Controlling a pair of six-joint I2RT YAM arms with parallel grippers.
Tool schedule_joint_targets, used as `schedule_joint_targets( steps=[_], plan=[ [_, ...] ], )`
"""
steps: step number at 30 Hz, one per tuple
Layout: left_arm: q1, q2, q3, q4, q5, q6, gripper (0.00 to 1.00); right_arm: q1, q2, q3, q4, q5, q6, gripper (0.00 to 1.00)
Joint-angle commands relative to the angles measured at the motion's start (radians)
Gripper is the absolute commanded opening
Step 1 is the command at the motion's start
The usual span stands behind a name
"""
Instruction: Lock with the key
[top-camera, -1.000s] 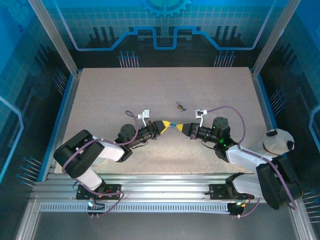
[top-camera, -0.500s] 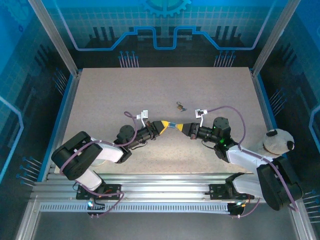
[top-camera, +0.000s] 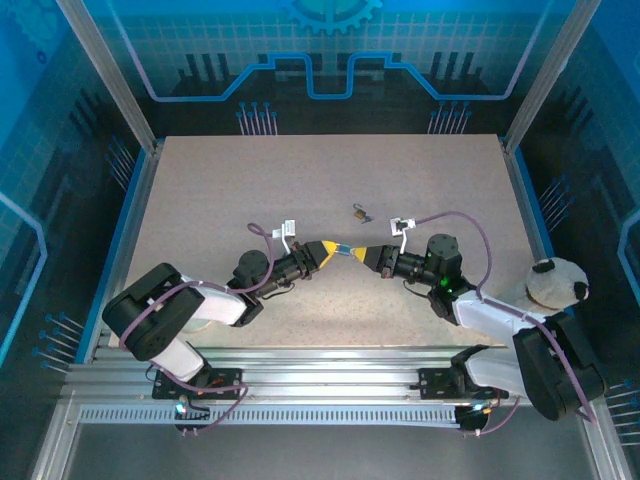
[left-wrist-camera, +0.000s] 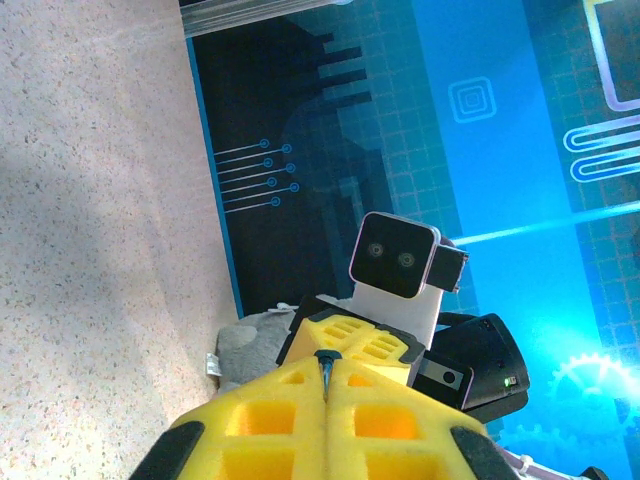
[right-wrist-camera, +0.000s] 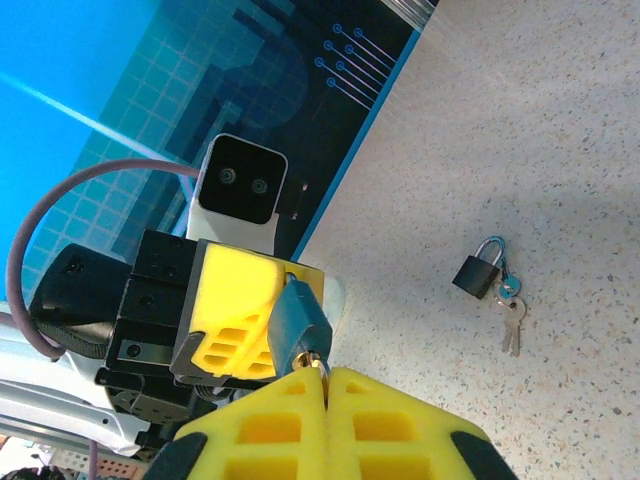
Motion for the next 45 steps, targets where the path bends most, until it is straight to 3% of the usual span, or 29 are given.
schedule_joint_targets(
  steps=[1,4,7,45],
  plan=[
    [0.004,-0.015,0.001,0.043,-0.045,0.006,0.00,-0.008,0.011,-0.004,0.054,-0.035,0.007,0.11],
    [-0.003,-0.008,0.006,0.042,-0.037,-0.002,0.00,-0.007,0.022,-0.001,0.073,-0.051,0.015,0.21],
    [-0.006,-0.008,0.004,0.043,-0.036,-0.004,0.00,-0.007,0.031,0.000,0.093,-0.057,0.024,0.25],
    [-0.036,-0.024,-0.010,0.042,-0.039,0.007,0.00,-0.004,0.032,-0.010,0.122,-0.056,0.036,0.17]
  ],
)
